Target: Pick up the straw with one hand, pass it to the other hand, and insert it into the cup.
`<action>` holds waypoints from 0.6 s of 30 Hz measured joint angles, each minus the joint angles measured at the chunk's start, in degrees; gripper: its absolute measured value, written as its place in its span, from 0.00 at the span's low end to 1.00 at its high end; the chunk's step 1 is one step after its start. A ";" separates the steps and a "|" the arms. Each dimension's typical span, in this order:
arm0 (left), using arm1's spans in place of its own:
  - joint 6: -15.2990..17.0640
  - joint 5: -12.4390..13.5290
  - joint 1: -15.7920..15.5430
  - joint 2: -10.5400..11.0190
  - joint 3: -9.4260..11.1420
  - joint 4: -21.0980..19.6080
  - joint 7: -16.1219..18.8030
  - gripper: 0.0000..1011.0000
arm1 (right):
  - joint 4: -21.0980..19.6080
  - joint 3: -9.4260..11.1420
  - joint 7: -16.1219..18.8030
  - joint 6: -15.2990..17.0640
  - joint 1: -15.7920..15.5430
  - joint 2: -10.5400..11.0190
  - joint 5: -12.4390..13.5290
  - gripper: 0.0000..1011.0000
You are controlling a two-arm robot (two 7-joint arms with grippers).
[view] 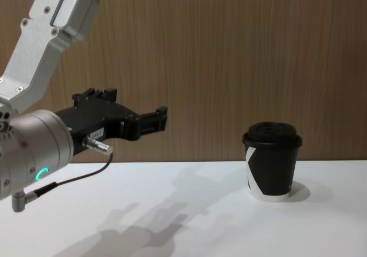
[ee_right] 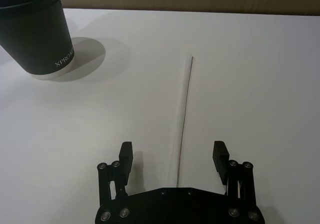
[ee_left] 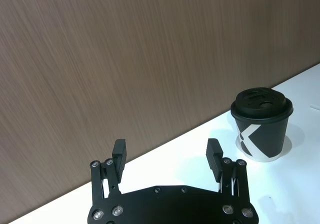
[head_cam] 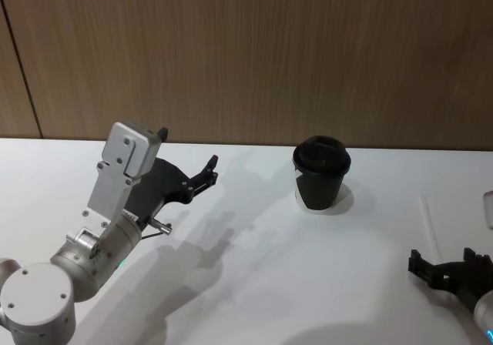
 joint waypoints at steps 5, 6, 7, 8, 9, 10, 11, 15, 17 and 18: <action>0.00 0.00 0.00 0.00 0.00 0.00 0.00 0.99 | -0.01 0.09 0.00 0.08 -0.19 -0.17 -0.25 0.99; 0.00 0.00 0.00 0.00 0.00 0.00 0.00 0.99 | 0.00 0.14 0.00 0.08 -0.25 -0.23 -0.30 0.99; 0.00 0.00 0.00 0.00 0.00 0.00 0.00 0.99 | 0.00 0.16 0.01 0.08 -0.28 -0.26 -0.33 0.99; 0.00 0.00 0.00 0.00 0.00 0.00 0.00 0.99 | 0.01 0.19 0.04 0.09 -0.35 -0.31 -0.38 0.99; 0.00 0.00 0.00 0.00 0.00 0.00 0.00 0.99 | 0.02 0.21 0.07 0.09 -0.37 -0.33 -0.41 0.99; 0.00 0.00 0.00 0.00 0.00 0.00 0.00 0.99 | 0.04 0.23 0.09 0.09 -0.39 -0.35 -0.43 0.99; 0.00 0.00 0.00 0.00 0.00 0.00 0.00 0.99 | 0.07 0.26 0.15 0.08 -0.43 -0.41 -0.48 0.99; 0.00 0.00 0.00 0.00 0.00 0.00 0.00 0.99 | 0.18 0.41 0.26 0.07 -0.55 -0.56 -0.63 0.99; 0.00 0.00 0.00 0.00 0.00 0.00 0.00 0.99 | 0.24 0.45 0.29 0.05 -0.58 -0.64 -0.66 0.99; 0.00 0.00 0.00 0.00 0.00 0.00 0.00 0.99 | 0.25 0.47 0.30 0.05 -0.60 -0.67 -0.68 0.99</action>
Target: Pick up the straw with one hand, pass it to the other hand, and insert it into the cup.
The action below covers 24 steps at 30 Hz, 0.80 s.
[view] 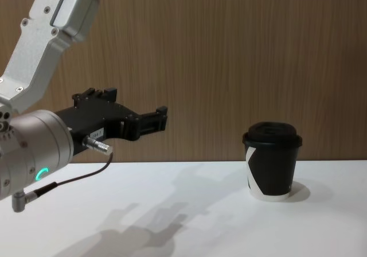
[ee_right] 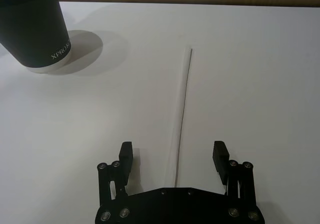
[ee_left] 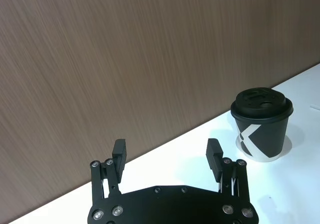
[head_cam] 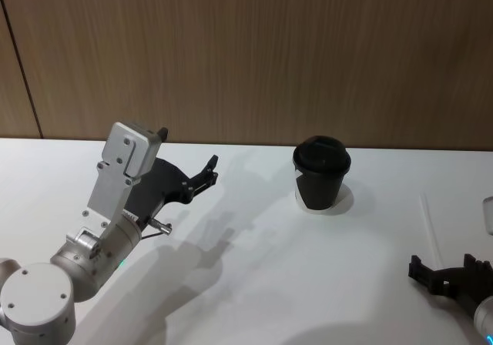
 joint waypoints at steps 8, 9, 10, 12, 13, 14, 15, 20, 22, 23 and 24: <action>0.00 0.00 0.00 0.00 0.00 0.00 0.00 0.99 | 0.14 0.22 0.21 -0.01 -0.16 -0.30 -0.32 0.99; 0.00 0.00 0.00 0.00 0.00 0.00 0.00 0.99 | 0.15 0.24 0.27 -0.01 -0.19 -0.34 -0.42 0.99; 0.00 0.00 0.00 0.00 0.00 0.00 0.00 0.99 | 0.15 0.26 0.29 -0.01 -0.22 -0.36 -0.45 0.99; 0.00 0.00 0.00 0.00 0.00 0.00 0.00 0.99 | 0.16 0.27 0.30 -0.02 -0.23 -0.38 -0.47 0.99; 0.00 0.00 0.00 0.00 0.00 0.00 0.00 0.99 | 0.17 0.29 0.34 -0.01 -0.26 -0.41 -0.51 0.99; 0.00 0.00 0.00 0.00 0.00 0.00 0.00 0.99 | 0.17 0.29 0.34 -0.01 -0.26 -0.41 -0.51 0.99; 0.00 0.00 0.00 0.00 0.00 0.00 0.00 0.99 | 0.18 0.31 0.36 -0.02 -0.28 -0.45 -0.55 0.99; 0.00 0.00 0.00 0.00 0.00 0.00 0.00 0.99 | 0.19 0.34 0.39 -0.02 -0.31 -0.49 -0.64 0.91; 0.00 0.00 0.00 0.00 0.00 0.00 0.00 0.99 | 0.20 0.36 0.41 -0.02 -0.33 -0.52 -0.70 0.88; 0.00 0.00 0.00 0.00 0.00 0.00 0.00 0.99 | 0.20 0.37 0.41 -0.02 -0.34 -0.53 -0.71 0.85; 0.00 0.00 0.00 0.00 0.00 0.00 0.00 0.99 | 0.21 0.38 0.42 -0.02 -0.34 -0.54 -0.74 0.80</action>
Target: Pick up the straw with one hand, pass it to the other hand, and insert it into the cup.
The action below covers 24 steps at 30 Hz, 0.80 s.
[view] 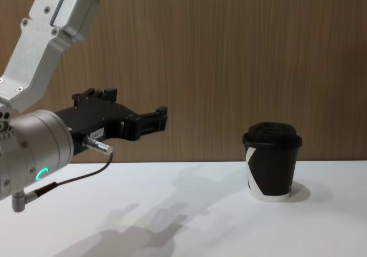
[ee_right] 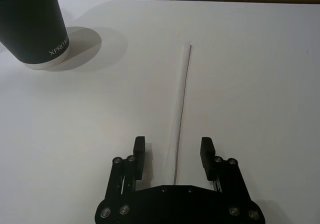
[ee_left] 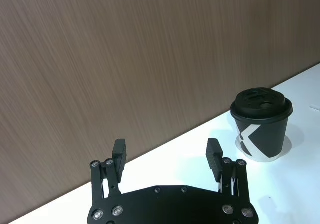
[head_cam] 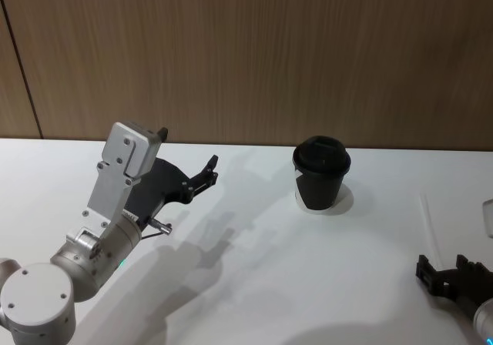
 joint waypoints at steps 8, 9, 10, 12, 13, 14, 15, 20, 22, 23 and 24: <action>0.00 0.00 0.00 0.00 0.00 0.00 0.00 0.99 | 0.03 0.05 0.04 0.01 -0.04 -0.05 -0.12 0.54; 0.00 0.00 0.00 0.00 0.00 0.00 0.00 0.99 | 0.03 0.05 0.04 0.01 -0.05 -0.05 -0.13 0.48; 0.00 0.00 0.00 0.00 0.00 0.00 0.00 0.99 | 0.03 0.05 0.04 0.01 -0.05 -0.06 -0.13 0.46; 0.00 0.00 0.00 0.00 0.00 0.00 0.00 0.99 | 0.03 0.06 0.05 0.01 -0.06 -0.07 -0.15 0.39; 0.00 0.00 0.00 0.00 0.00 0.00 0.00 0.99 | 0.03 0.05 0.06 0.02 -0.07 -0.07 -0.15 0.36; 0.00 0.00 0.00 0.00 0.00 0.00 0.00 0.99 | 0.03 0.05 0.06 0.03 -0.08 -0.09 -0.16 0.34; 0.00 0.00 0.00 0.00 0.00 0.00 0.00 0.99 | 0.03 0.06 0.07 0.04 -0.08 -0.09 -0.17 0.28; 0.00 0.00 0.00 0.00 0.00 0.00 0.00 0.99 | 0.03 0.04 0.09 0.06 -0.09 -0.11 -0.19 0.15; 0.00 0.00 0.00 0.00 0.00 0.00 0.00 0.99 | 0.03 0.04 0.09 0.06 -0.09 -0.11 -0.20 0.07; 0.00 0.00 0.00 0.00 0.00 0.00 0.00 0.99 | 0.03 0.04 0.09 0.06 -0.09 -0.11 -0.21 0.06; 0.00 0.00 0.00 0.00 0.00 0.00 0.00 0.99 | 0.03 0.04 0.09 0.06 -0.09 -0.11 -0.21 0.06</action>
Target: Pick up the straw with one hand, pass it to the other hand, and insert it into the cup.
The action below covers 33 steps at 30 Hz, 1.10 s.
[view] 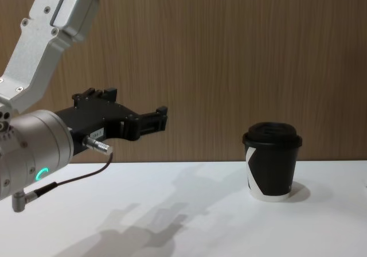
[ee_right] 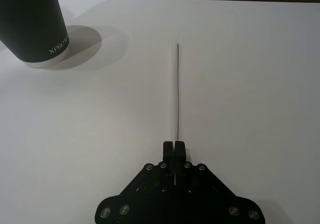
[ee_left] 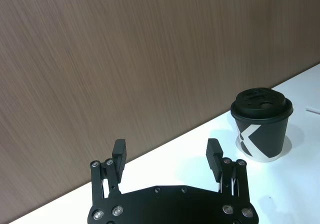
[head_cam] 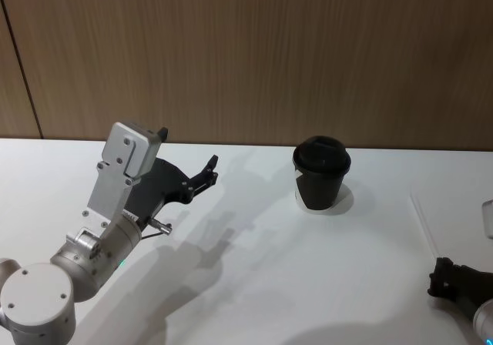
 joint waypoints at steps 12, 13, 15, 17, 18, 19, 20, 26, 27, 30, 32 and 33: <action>0.00 0.00 0.00 0.00 0.00 0.00 0.00 0.99 | 0.27 0.19 -0.09 -0.63 0.30 -0.35 -0.21 0.00; 0.00 0.00 0.00 0.00 0.00 0.00 0.00 0.99 | 0.27 0.19 -0.09 -0.63 0.30 -0.35 -0.21 0.00; 0.00 0.00 0.00 0.00 0.00 0.00 0.00 0.99 | 0.51 0.28 -0.21 -1.32 0.52 -0.54 -0.32 0.00; 0.00 0.00 0.00 0.00 0.00 0.00 0.00 0.99 | 0.83 0.38 -0.32 -2.28 0.84 -0.76 -0.43 0.00; 0.00 0.00 0.00 0.00 0.00 0.00 0.00 0.99 | 1.06 0.45 -0.39 -3.10 1.08 -0.92 -0.50 0.00; 0.00 0.00 -0.01 0.00 0.00 0.00 0.00 0.99 | 1.18 0.47 -0.40 -3.52 1.19 -0.97 -0.53 0.00; 0.00 0.00 -0.01 0.00 0.00 0.00 0.00 0.99 | 1.28 0.50 -0.40 -3.98 1.29 -1.02 -0.58 0.00; 0.00 0.00 0.00 0.00 0.00 0.00 0.00 0.99 | 2.20 0.64 -0.07 -8.09 2.21 -1.28 -0.95 0.00; 0.00 0.00 0.00 0.00 0.00 0.00 0.00 0.99 | 2.46 0.66 0.12 -9.36 2.49 -1.29 -1.05 0.00; 0.00 0.00 0.00 0.00 0.00 0.00 0.00 0.99 | 2.80 0.68 0.52 -11.03 2.83 -1.29 -1.16 0.00; 0.00 0.00 0.00 0.00 0.00 0.00 0.00 0.99 | 3.24 0.69 1.15 -13.33 3.31 -1.25 -1.28 0.00; 0.00 0.00 0.00 0.00 0.00 0.00 0.00 0.99 | 3.38 0.70 1.38 -14.11 3.46 -1.22 -1.30 0.00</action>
